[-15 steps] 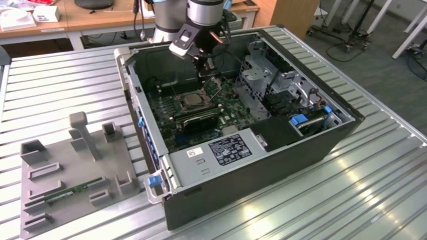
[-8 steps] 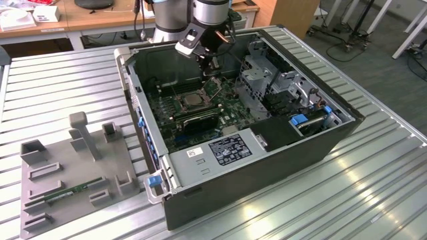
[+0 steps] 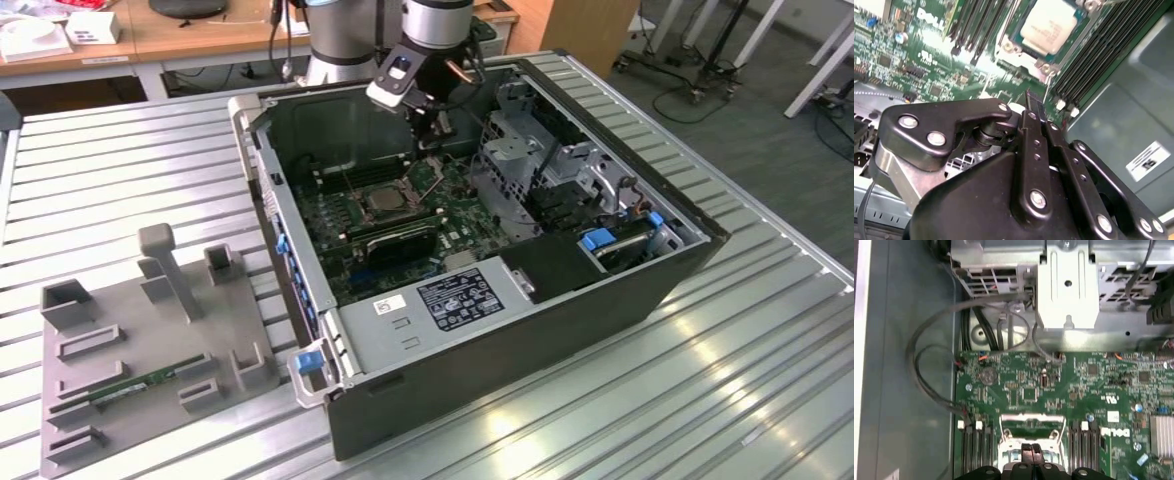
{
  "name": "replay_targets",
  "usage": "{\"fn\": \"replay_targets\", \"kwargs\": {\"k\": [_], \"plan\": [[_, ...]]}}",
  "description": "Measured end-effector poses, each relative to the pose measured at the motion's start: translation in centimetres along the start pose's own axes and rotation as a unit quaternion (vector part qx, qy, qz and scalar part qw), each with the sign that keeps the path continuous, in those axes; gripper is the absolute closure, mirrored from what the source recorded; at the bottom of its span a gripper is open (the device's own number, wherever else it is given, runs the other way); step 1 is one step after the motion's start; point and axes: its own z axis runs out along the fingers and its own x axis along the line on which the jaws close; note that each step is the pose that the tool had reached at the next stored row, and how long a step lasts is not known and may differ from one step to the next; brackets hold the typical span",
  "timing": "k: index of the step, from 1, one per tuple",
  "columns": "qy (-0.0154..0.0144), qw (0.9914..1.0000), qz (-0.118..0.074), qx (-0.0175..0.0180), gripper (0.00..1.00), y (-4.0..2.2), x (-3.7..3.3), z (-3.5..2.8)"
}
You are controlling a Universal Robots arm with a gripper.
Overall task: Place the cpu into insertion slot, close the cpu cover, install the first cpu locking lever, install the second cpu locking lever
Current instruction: 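Close the cpu cover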
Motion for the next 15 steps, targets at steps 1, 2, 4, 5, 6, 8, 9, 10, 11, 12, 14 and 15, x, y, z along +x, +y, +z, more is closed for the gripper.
{"fn": "replay_targets", "kwargs": {"k": [1,2,4,5,6,8,9,10,11,12,14,15], "plan": [[0.0,1.0,0.0,0.0,0.89,0.25,0.0,0.01],[0.0,1.0,0.0,0.0,0.89,0.51,0.01,0.02],[-0.0001,1.0,0.0,0.0,0.89,1.0,0.01,0.03],[-0.0001,1.0,0.0,0.0,0.89,1.24,0.02,0.04],[0.0,1.0,0.0,0.0,0.89,1.49,0.02,0.06],[0.0,1.0,0.0,0.0,0.89,1.99,0.03,0.08],[0.0,1.0,0.0,0.0,0.89,2.22,0.03,0.09],[0.0,1.0,0.0,0.0,0.89,2.45,0.03,0.1],[0.0,1.0,0.0,0.0,0.89,2.67,0.03,0.11],[0.0,1.0,0.0,0.0,0.89,2.89,0.03,0.11],[0.0,1.0,0.0,0.0,0.89,3.29,0.04,0.13],[0.0,1.0,0.0,0.0,0.89,3.5,0.04,0.14]]}}
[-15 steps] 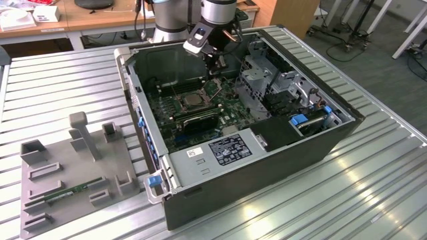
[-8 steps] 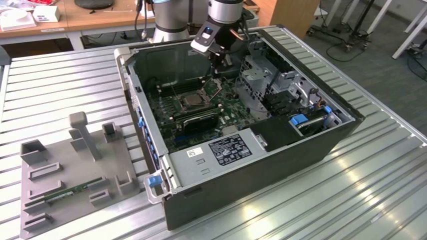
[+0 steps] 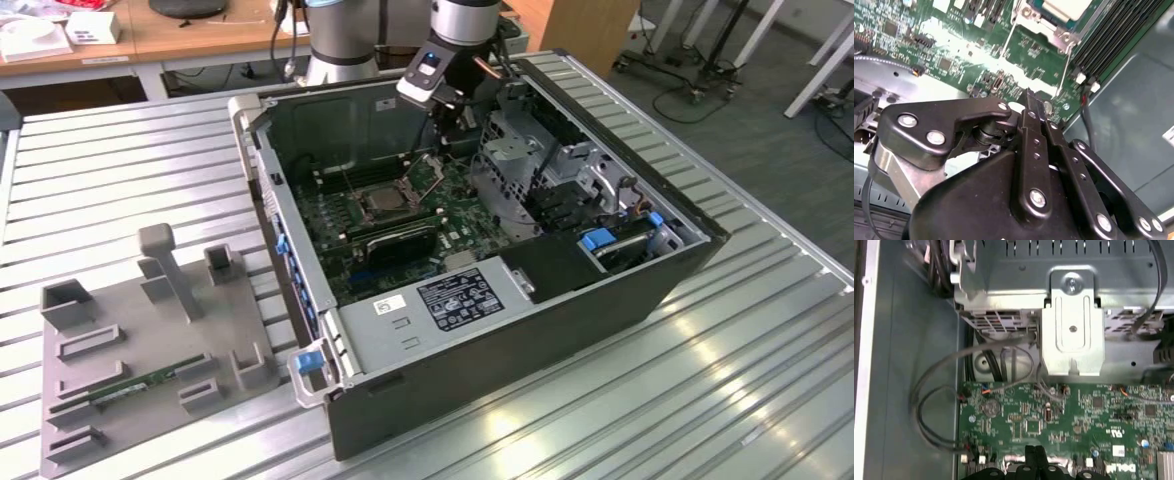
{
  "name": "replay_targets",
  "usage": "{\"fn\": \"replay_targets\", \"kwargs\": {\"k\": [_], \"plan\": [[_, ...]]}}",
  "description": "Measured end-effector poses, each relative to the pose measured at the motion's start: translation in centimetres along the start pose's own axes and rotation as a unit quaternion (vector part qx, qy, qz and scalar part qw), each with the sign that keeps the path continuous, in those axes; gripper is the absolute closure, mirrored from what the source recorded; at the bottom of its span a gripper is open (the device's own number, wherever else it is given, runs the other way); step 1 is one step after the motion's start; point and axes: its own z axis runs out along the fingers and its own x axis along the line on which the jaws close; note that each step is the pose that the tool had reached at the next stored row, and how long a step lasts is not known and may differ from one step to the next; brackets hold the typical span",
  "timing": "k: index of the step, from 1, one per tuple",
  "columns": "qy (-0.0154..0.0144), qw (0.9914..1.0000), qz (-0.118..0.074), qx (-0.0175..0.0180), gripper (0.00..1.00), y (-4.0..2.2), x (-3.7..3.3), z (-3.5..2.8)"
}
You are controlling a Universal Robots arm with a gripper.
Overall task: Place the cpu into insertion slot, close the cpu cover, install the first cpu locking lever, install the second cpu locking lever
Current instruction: 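Close the cpu cover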
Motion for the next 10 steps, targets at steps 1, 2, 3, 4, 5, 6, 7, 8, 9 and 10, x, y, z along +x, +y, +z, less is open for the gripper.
{"fn": "replay_targets", "kwargs": {"k": [1,2,3,4,5,6,7,8,9,10], "plan": [[0.0,1.0,0.0,0.0,0.89,0.18,0.0,0.01],[0.0,1.0,0.0,0.0,0.89,0.36,0.0,0.01],[0.0,1.0,0.0,0.0,0.89,0.51,0.01,0.02],[0.0,1.0,0.0,0.0,0.89,0.65,0.01,0.03],[0.0,1.0,0.0,0.0,0.89,0.73,0.01,0.03],[0.0,1.0,0.0,0.0,0.89,0.76,0.01,0.03],[0.0,1.0,0.0,0.0,0.89,0.75,0.01,0.03],[0.0,1.0,0.0,0.0,0.89,0.75,0.01,0.03],[0.0,1.0,0.0,0.0,0.89,0.75,0.01,0.03],[-0.0001,1.0,0.0,0.0,0.89,0.76,0.01,0.03]]}}
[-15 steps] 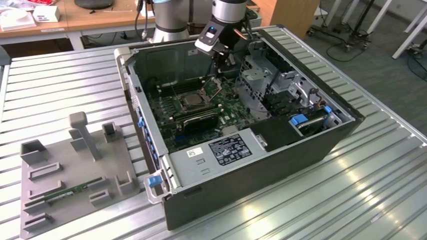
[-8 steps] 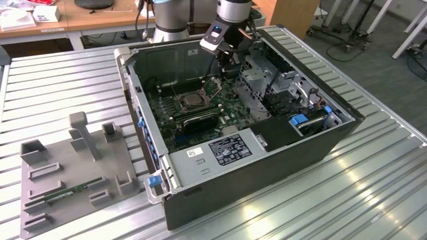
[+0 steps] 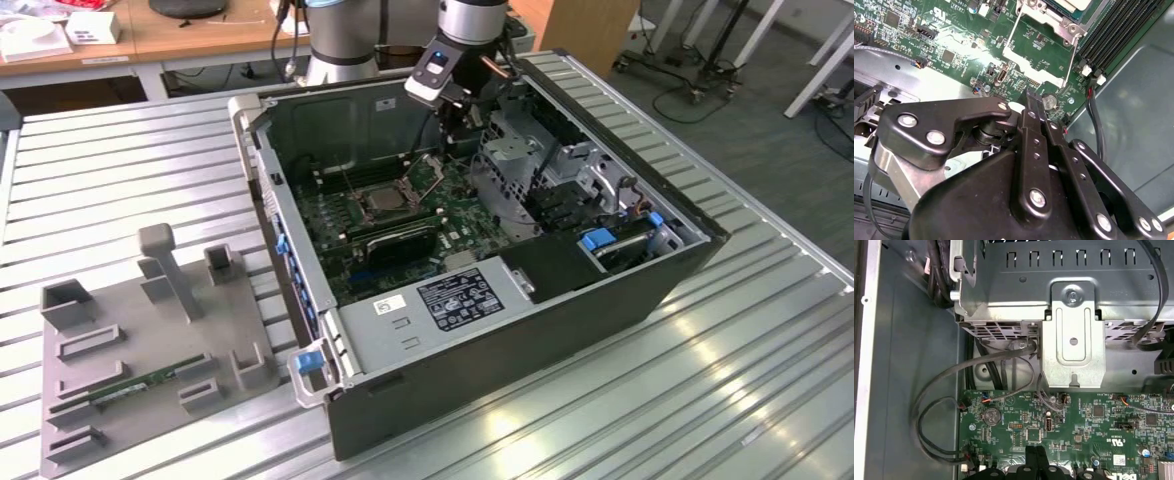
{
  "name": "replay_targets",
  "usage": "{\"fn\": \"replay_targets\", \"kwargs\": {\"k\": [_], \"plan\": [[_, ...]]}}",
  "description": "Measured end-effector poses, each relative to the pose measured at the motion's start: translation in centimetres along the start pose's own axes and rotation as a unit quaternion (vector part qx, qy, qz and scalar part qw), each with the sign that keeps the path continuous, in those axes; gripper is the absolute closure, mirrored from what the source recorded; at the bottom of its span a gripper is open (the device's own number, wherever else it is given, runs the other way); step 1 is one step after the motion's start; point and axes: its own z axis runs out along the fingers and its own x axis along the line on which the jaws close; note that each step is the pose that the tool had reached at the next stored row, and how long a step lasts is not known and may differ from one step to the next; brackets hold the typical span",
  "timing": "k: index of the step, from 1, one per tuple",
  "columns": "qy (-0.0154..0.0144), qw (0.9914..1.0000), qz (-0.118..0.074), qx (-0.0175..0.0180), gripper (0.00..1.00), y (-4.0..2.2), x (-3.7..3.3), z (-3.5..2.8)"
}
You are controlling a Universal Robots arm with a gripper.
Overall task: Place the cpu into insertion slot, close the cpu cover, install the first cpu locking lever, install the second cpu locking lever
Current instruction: 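Close the cpu cover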
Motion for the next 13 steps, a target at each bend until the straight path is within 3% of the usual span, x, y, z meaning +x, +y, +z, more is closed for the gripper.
{"fn": "replay_targets", "kwargs": {"k": [13], "plan": [[0.0001,1.0,0.0,0.0,0.89,0.0,-0.03,1.15]]}}
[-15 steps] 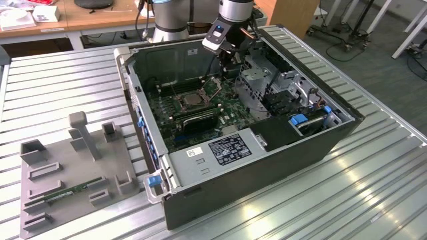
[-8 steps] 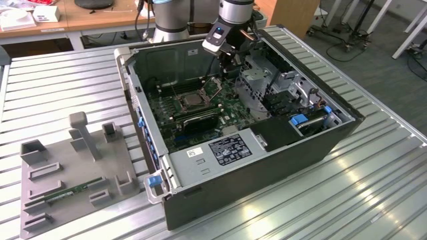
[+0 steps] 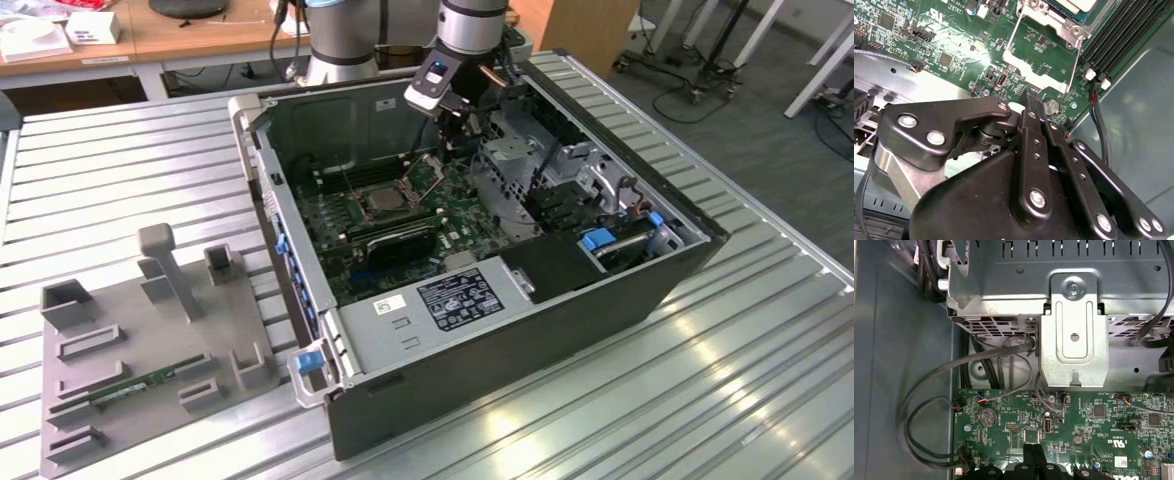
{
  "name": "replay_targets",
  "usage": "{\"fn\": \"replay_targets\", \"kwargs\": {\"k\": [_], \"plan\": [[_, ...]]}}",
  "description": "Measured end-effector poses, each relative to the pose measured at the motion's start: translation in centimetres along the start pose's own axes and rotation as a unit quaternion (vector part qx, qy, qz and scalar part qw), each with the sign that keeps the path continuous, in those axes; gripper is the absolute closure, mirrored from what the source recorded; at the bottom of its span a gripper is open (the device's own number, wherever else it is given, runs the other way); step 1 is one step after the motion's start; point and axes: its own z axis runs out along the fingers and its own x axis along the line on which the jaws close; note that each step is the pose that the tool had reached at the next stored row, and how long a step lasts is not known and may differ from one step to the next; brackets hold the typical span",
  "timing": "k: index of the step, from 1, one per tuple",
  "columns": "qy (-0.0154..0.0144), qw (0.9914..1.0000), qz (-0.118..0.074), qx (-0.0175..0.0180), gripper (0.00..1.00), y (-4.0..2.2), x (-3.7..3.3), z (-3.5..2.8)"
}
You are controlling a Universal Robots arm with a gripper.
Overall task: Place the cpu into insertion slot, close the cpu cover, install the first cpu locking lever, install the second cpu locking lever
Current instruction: 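Close the cpu cover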
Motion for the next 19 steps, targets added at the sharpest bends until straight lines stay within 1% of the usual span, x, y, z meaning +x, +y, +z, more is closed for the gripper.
{"fn": "replay_targets", "kwargs": {"k": [12,15,19], "plan": [[0.0,1.0,0.0,0.0,0.89,-0.03,-0.05,1.45],[0.0,1.0,0.0,0.0,0.89,-0.03,-0.05,1.63],[-0.0001,1.0,0.0,0.0,0.89,-0.03,-0.05,1.64]]}}
